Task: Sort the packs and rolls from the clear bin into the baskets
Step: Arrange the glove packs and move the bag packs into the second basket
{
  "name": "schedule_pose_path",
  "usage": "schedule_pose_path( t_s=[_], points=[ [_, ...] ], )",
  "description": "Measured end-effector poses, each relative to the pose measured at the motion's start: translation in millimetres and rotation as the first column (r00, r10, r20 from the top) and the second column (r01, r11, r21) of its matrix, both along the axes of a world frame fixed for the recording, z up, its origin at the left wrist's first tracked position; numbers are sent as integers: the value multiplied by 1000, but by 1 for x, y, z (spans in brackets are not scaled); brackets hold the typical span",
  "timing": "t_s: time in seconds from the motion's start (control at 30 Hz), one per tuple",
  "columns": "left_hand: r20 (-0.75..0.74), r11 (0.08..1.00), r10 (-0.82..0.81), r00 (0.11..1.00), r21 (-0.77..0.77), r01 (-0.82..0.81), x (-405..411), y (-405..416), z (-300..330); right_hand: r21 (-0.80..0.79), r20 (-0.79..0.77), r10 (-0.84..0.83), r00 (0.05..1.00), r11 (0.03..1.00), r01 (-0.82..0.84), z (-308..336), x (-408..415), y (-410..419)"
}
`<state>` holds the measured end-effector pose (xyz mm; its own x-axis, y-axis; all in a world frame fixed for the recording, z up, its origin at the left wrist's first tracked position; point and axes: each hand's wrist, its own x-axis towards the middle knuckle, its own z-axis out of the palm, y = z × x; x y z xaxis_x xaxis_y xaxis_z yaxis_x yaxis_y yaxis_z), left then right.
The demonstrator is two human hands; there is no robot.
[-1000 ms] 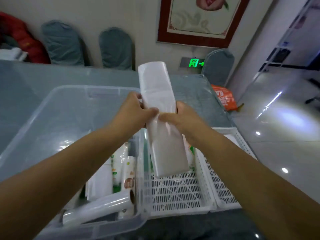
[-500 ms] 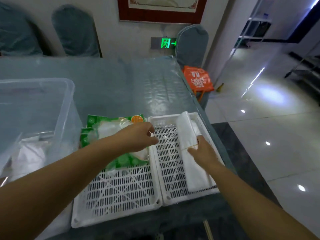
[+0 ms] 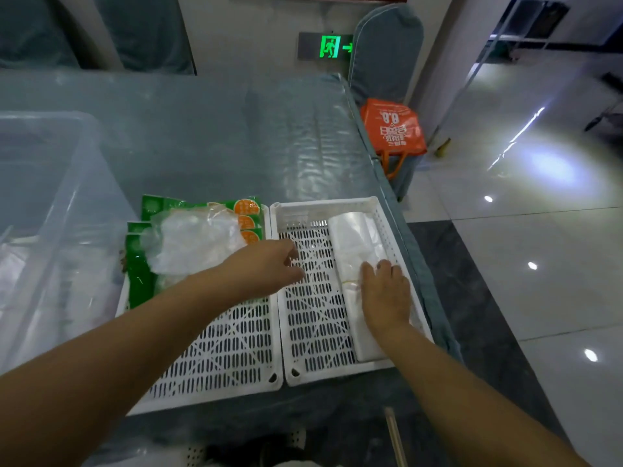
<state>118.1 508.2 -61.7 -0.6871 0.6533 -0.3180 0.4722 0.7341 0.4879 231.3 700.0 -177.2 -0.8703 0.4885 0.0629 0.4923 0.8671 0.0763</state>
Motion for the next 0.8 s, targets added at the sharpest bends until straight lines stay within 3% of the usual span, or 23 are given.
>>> schedule_pose_path(
  t_s=[0.13,0.27,0.37,0.57,0.8],
  points=[
    [-86,999,39,996,14,-38,6,-20,14,-32,-13,13,1000,999,-13,4,-1,1],
    [-264,991,125,956,77,-108,16,-71,39,-77,-131,13,991,997,-23,23,-11,-8],
    [-366,971,235,900,128,-202,19,-120,63,-142,-262,100,960,980,-141,47,-33,-31],
    [-468,891,454,758,227,-393,9,-229,95,-117,-551,338,763,874,-471,116,-90,-127],
    [-438,765,636,635,257,-590,-25,-371,93,-73,-694,504,515,662,-746,179,-138,-277]
  ],
)
